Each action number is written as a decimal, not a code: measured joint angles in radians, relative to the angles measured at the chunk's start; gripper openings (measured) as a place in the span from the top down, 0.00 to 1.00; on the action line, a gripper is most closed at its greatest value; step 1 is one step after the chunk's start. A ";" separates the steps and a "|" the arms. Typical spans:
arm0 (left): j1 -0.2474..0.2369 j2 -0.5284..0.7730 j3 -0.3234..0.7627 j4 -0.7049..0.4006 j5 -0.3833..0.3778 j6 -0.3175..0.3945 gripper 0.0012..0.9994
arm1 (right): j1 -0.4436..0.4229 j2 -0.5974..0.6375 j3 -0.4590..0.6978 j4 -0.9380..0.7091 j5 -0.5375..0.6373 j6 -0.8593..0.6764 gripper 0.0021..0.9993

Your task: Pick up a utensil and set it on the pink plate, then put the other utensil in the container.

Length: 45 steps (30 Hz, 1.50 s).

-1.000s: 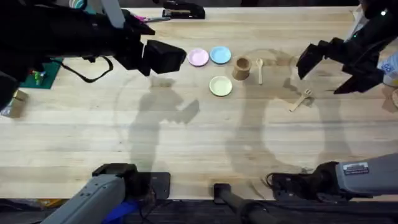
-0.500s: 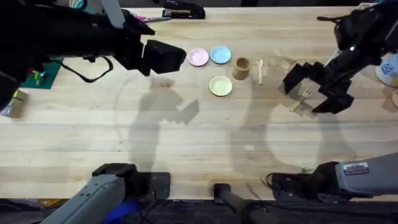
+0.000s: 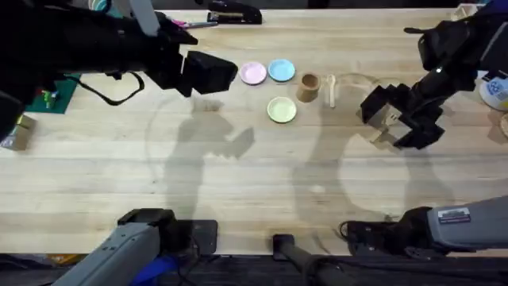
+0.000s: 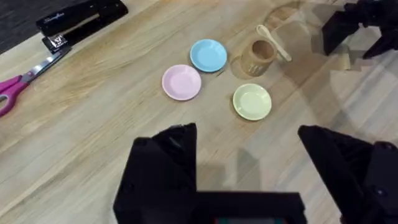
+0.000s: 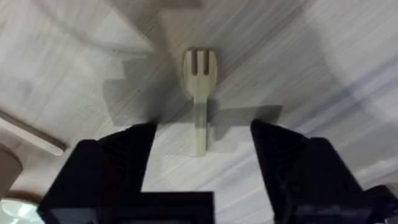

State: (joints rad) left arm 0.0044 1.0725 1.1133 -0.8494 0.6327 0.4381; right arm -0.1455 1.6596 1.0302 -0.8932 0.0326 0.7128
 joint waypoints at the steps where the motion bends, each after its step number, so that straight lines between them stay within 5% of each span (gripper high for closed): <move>1: 0.000 0.000 0.000 0.000 0.000 0.000 0.01 | 0.001 0.000 0.000 0.004 -0.002 0.002 0.14; 6: 0.000 0.000 0.000 0.000 0.000 0.000 0.01 | 0.005 0.000 0.000 0.027 0.000 0.021 0.68; 10: 0.000 0.000 0.000 0.000 0.000 0.000 0.01 | 0.005 0.000 0.000 0.030 0.001 0.024 0.72; 17: 0.000 0.000 0.000 0.000 0.000 0.000 0.01 | 0.005 0.000 0.002 0.036 0.004 0.028 0.95; 34: 0.000 0.000 0.000 0.000 0.000 0.000 0.01 | 0.003 0.000 0.035 -0.026 0.064 -0.006 0.97; 45: 0.000 0.000 0.000 0.000 0.000 0.000 0.01 | 0.064 0.000 0.307 -0.148 0.103 -0.253 0.97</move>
State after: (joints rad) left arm 0.0044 1.0725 1.1133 -0.8494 0.6327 0.4385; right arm -0.0820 1.6596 1.3376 -1.0408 0.1357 0.4603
